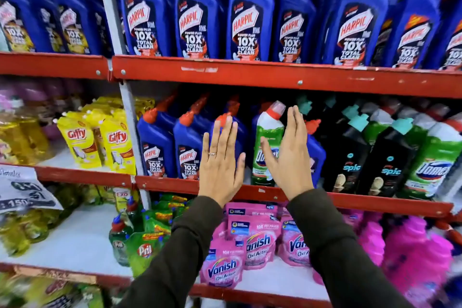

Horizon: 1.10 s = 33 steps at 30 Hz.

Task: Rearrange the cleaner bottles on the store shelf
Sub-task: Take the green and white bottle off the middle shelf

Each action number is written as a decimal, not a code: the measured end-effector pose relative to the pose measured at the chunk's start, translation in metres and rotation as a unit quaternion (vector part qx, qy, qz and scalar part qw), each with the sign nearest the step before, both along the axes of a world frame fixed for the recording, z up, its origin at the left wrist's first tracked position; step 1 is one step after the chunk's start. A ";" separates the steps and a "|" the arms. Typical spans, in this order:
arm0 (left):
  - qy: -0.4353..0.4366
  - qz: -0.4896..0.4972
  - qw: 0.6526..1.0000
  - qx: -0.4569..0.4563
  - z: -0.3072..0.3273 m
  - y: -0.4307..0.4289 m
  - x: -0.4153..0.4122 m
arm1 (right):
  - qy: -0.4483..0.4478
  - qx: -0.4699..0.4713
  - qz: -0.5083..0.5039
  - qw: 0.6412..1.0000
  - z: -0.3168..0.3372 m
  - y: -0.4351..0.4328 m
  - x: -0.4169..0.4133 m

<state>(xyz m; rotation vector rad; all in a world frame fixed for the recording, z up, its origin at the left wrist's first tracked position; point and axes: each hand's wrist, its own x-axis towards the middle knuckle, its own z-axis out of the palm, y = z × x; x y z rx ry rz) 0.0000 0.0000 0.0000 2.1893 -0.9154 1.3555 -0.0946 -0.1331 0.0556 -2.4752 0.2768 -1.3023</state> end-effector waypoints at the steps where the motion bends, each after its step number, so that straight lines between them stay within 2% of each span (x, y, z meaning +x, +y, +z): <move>1: 0.015 0.001 1.000 -0.001 -0.007 -0.002 0.008 | -0.002 0.017 -0.003 1.000 0.000 -0.001 0.010; 4: 0.036 -0.002 0.999 0.007 -0.038 -0.007 0.030 | 0.009 0.074 -0.017 0.997 0.006 -0.001 0.031; 7: 0.044 -0.011 0.999 0.021 -0.064 -0.013 0.053 | -0.001 0.065 -0.073 0.995 0.002 -0.001 0.048; 11: 0.006 -0.019 1.000 0.017 -0.085 -0.023 0.074 | -0.010 0.069 -0.115 0.991 -0.003 -0.004 0.061; 17: -0.027 -0.032 0.999 -0.007 -0.097 -0.028 0.083 | -0.030 0.135 -0.083 0.987 0.001 -0.002 0.054; 21: -0.026 -0.036 0.999 -0.002 -0.098 -0.028 0.081 | -0.089 0.129 -0.072 0.985 0.016 0.011 0.029; 24: -0.021 -0.041 0.999 -0.001 -0.099 -0.027 0.078 | -0.101 0.126 -0.075 0.984 0.028 0.015 0.008; 29: -0.003 -0.052 0.999 -0.004 -0.098 -0.025 0.076 | -0.050 0.152 -0.094 0.983 0.007 0.016 -0.021; 33: 0.001 -0.042 0.999 0.005 -0.096 -0.025 0.076 | 0.027 0.188 -0.092 0.977 -0.054 0.013 -0.033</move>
